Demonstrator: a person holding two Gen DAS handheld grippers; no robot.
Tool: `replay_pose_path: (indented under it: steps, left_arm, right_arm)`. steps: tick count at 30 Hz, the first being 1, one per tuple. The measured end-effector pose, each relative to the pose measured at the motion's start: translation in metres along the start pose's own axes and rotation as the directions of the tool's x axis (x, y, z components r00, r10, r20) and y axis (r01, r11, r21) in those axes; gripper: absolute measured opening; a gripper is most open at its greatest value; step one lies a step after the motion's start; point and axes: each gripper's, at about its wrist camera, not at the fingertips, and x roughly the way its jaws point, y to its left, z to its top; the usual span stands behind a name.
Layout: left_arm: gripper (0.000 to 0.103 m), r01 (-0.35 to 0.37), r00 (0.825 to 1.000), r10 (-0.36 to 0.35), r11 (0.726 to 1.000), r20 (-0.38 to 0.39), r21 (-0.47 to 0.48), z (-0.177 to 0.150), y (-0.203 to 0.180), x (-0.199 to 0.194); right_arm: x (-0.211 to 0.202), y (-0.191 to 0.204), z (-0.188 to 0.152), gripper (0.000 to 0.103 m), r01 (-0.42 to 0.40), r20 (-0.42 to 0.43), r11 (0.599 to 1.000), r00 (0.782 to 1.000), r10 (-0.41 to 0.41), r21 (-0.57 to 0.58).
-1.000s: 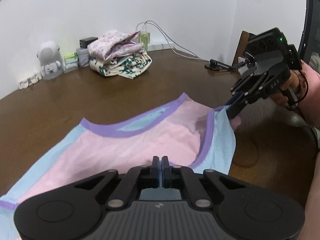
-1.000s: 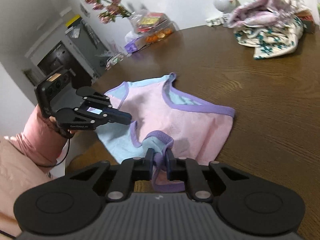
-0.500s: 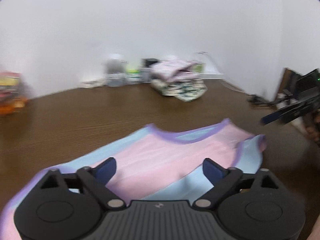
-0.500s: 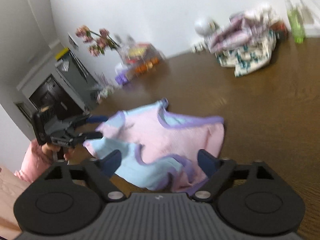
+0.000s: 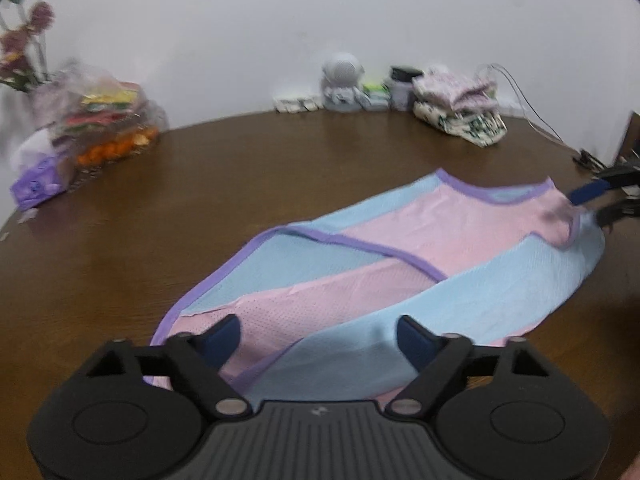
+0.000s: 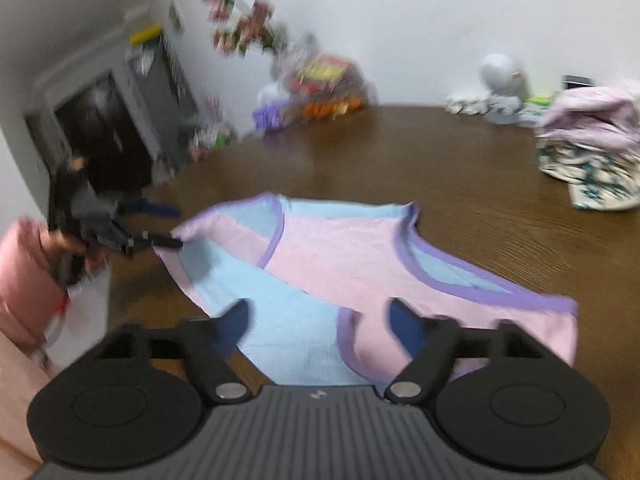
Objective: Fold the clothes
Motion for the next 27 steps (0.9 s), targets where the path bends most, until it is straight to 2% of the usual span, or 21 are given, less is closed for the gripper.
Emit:
replay_pose_path:
  steps: [2,3,7,12,13,15,16,17,19,23,27]
  left_arm:
    - [0.042,0.05,0.998,-0.049,0.998,-0.034,0.044,0.001,0.01,0.01]
    - [0.037,0.073,0.996,-0.07,0.995,-0.053,0.068,0.001,0.012,0.015]
    - [0.035,0.159,0.983,-0.143,0.977,-0.112,0.145,0.002,0.021,0.032]
    - [0.032,0.238,0.967,-0.218,0.956,-0.128,0.169,0.003,0.029,0.041]
    - [0.026,0.254,0.964,-0.235,0.953,-0.126,0.166,0.003,0.03,0.041]
    - [0.023,0.264,0.962,-0.247,0.952,-0.119,0.158,0.002,0.03,0.041]
    - [0.012,0.269,0.961,-0.253,0.951,-0.116,0.154,0.001,0.03,0.04]
    - [0.006,0.27,0.96,-0.256,0.951,-0.111,0.148,0.0,0.029,0.04]
    - [0.004,0.251,0.966,-0.238,0.956,-0.098,0.154,0.0,0.024,0.039]
    - [0.004,0.16,0.987,-0.159,0.96,-0.021,0.229,-0.003,0.005,0.022]
    - [0.003,0.087,0.995,-0.097,0.971,0.036,0.222,0.005,-0.001,0.012]
  right_arm:
    - [0.022,0.004,0.005,0.052,0.014,-0.065,0.999,0.998,-0.016,-0.032]
    - [0.03,0.005,0.007,0.051,0.018,-0.089,0.999,0.996,-0.022,-0.042]
    - [0.047,0.004,0.012,0.043,0.024,-0.138,0.999,0.99,-0.031,-0.048]
    - [0.064,0.003,0.015,0.043,0.026,-0.194,0.998,0.98,-0.037,-0.059]
    - [0.066,0.001,0.015,0.04,0.021,-0.204,0.998,0.978,-0.032,-0.059]
    - [0.068,0.0,0.016,0.034,0.011,-0.217,0.998,0.976,-0.024,-0.063]
    - [0.07,0.0,0.017,0.028,0.009,-0.222,0.998,0.975,-0.023,-0.066]
    - [0.071,-0.001,0.018,0.018,0.005,-0.226,0.998,0.974,-0.021,-0.068]
    - [0.072,-0.002,0.018,0.011,-0.001,-0.224,0.997,0.974,-0.015,-0.072]
    - [0.068,0.001,0.019,0.007,-0.015,-0.205,0.995,0.979,-0.005,-0.095]
    - [0.056,0.004,0.025,0.007,-0.021,-0.141,0.994,0.99,0.006,-0.111]
